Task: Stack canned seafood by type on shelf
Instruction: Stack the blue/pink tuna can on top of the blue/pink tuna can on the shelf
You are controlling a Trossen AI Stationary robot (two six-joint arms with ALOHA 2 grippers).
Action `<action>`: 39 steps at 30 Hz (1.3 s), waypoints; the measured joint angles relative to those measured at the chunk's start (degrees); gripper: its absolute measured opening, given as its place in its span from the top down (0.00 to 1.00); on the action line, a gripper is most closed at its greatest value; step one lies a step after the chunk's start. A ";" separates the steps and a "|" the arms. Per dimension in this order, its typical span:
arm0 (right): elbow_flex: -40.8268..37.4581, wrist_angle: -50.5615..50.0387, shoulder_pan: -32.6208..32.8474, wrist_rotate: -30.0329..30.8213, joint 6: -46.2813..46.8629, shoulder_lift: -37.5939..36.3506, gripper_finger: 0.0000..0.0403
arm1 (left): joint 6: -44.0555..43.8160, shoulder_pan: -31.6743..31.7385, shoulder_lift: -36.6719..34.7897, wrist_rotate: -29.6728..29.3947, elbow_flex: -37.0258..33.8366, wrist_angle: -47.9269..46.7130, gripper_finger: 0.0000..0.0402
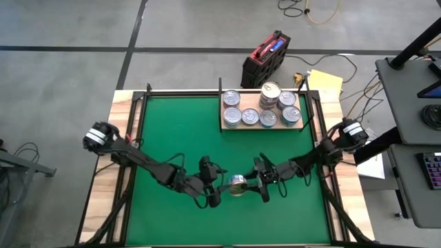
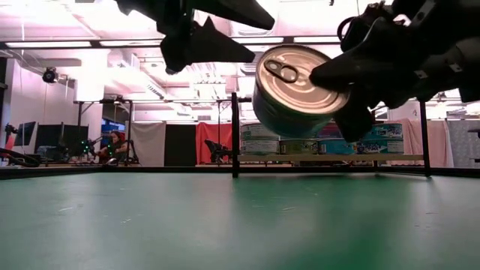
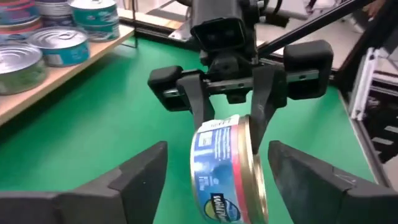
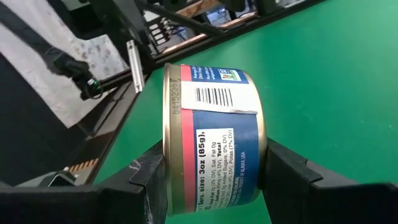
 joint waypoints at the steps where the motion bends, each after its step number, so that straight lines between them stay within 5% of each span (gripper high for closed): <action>1: 0.00 -0.04 0.25 0.00 -0.27 0.00 0.54 | 0.04 -0.10 0.32 0.03 0.03 0.81 0.34; 20: 0.93 -0.35 6.03 15.67 -12.68 0.00 0.54 | 3.45 -0.93 0.75 1.88 -0.06 0.84 0.31; 34: 6.70 -1.23 6.12 14.09 -23.93 -0.02 0.54 | 8.55 -0.89 4.30 3.40 -0.14 1.71 0.32; 39: 6.73 -2.20 6.12 13.20 -23.87 -0.02 0.54 | 9.45 -0.89 4.47 6.43 -0.14 2.43 0.46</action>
